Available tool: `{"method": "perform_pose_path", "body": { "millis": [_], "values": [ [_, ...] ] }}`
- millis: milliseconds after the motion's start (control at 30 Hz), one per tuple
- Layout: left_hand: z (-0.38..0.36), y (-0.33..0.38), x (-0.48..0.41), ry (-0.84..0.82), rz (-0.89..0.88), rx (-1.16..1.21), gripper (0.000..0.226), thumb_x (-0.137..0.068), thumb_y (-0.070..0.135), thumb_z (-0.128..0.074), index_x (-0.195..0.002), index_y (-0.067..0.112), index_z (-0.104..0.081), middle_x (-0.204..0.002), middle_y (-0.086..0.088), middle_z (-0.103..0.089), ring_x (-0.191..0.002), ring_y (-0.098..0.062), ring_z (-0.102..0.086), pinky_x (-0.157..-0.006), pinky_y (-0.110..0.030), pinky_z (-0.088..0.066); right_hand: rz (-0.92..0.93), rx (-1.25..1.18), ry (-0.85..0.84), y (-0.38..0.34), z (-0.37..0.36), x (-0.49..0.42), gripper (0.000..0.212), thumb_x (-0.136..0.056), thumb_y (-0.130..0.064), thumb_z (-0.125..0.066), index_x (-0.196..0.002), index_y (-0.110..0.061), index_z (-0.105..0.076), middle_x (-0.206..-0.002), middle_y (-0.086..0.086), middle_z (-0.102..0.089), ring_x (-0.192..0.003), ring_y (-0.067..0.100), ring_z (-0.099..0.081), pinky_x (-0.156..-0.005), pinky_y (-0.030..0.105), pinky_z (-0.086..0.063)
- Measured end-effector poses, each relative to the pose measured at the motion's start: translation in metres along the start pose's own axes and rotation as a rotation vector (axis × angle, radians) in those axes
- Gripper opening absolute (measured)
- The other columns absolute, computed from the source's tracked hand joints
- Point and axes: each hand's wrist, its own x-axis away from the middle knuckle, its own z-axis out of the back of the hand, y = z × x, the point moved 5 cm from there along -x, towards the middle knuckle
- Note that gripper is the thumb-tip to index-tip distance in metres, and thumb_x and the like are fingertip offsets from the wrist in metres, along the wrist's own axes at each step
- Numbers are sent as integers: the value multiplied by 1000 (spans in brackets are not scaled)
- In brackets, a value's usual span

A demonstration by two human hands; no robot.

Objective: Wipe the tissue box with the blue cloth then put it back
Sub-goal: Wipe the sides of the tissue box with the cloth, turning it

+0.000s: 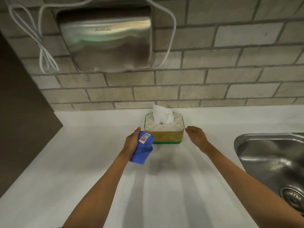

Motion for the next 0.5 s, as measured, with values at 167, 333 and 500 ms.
{"method": "perform_pose_path", "body": {
  "millis": [167, 333, 500],
  "values": [
    [-19, -2, -19, -41, 33, 46, 45, -95, 43, -38, -68, 13, -58, -50, 1, -62, -52, -15, -58, -54, -25, -42, 66, 76, 27, -1, -10, -11, 25, -90, -21, -39, -78, -15, -60, -83, 4, -57, -80, 22, -49, -67, 28, -36],
    [-23, -4, -22, -44, 23, 75, 44, -96, 42, -38, -70, 12, -57, -57, -3, -63, -56, -17, -58, -54, -25, -44, 78, -8, 29, 0, -13, -7, 30, -88, -16, -42, -104, -9, -67, -94, 7, -63, -93, 25, -57, -75, 30, -40],
    [-21, -21, -2, -78, 32, 90, 44, -95, 43, -39, -70, 12, -58, -44, 5, -65, -41, -8, -61, -50, -22, -46, 98, -72, -8, 11, -7, 14, 33, -85, -8, -41, -105, -8, -66, -113, 15, -66, -107, 31, -58, -87, 36, -45]
  ]
}}
